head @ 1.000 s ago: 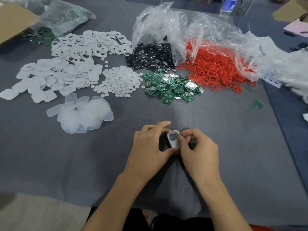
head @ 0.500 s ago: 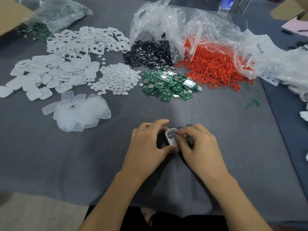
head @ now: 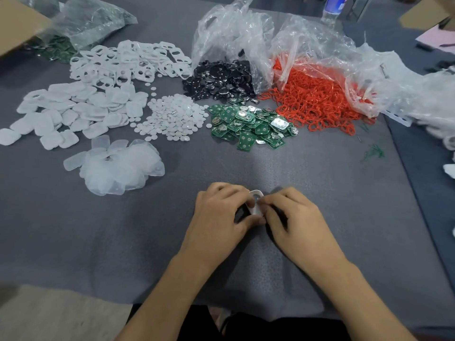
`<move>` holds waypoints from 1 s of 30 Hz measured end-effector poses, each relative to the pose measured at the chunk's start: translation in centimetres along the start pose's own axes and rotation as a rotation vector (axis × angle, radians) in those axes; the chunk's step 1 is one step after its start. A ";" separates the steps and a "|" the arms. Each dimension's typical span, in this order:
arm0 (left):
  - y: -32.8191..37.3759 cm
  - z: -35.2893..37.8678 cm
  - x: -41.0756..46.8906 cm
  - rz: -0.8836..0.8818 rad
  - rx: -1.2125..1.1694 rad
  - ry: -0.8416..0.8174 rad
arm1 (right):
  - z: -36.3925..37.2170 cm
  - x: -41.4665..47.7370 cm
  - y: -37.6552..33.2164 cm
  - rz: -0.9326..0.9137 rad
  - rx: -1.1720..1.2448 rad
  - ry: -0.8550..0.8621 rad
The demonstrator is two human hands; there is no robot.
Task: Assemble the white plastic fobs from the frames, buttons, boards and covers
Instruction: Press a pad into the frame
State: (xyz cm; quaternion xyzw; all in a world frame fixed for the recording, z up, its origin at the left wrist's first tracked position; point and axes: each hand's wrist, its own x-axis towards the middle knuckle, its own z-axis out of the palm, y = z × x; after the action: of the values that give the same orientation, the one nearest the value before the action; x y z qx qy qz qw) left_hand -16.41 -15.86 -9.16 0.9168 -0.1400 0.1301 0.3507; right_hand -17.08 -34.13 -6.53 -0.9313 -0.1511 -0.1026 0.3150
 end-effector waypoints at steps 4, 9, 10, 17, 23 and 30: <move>0.2 0.0 -0.1 0.043 0.010 0.027 | -0.2 -0.4 0.3 -0.062 -0.035 -0.028; 0.3 -0.2 -0.1 0.048 0.044 0.022 | -0.4 -0.8 0.7 -0.096 -0.066 -0.014; 0.3 -0.2 -0.2 0.051 0.049 0.015 | -0.3 -0.8 0.7 -0.105 -0.073 -0.013; 0.3 -0.3 -0.2 0.063 0.068 -0.019 | -0.2 -0.8 1.0 -0.090 -0.032 -0.021; 0.5 -0.5 -0.1 0.012 0.041 -0.071 | 0.1 -1.2 1.0 -0.083 0.003 -0.005; 0.5 -0.7 0.0 -0.024 -0.024 -0.101 | 0.4 -1.2 1.3 -0.105 -0.031 -0.011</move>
State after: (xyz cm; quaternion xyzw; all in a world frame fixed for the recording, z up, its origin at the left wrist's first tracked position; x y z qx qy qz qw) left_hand -16.69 -15.74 -8.39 0.9195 -0.1482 0.0780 0.3556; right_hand -17.73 -35.11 -7.87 -0.9274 -0.2000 -0.1161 0.2939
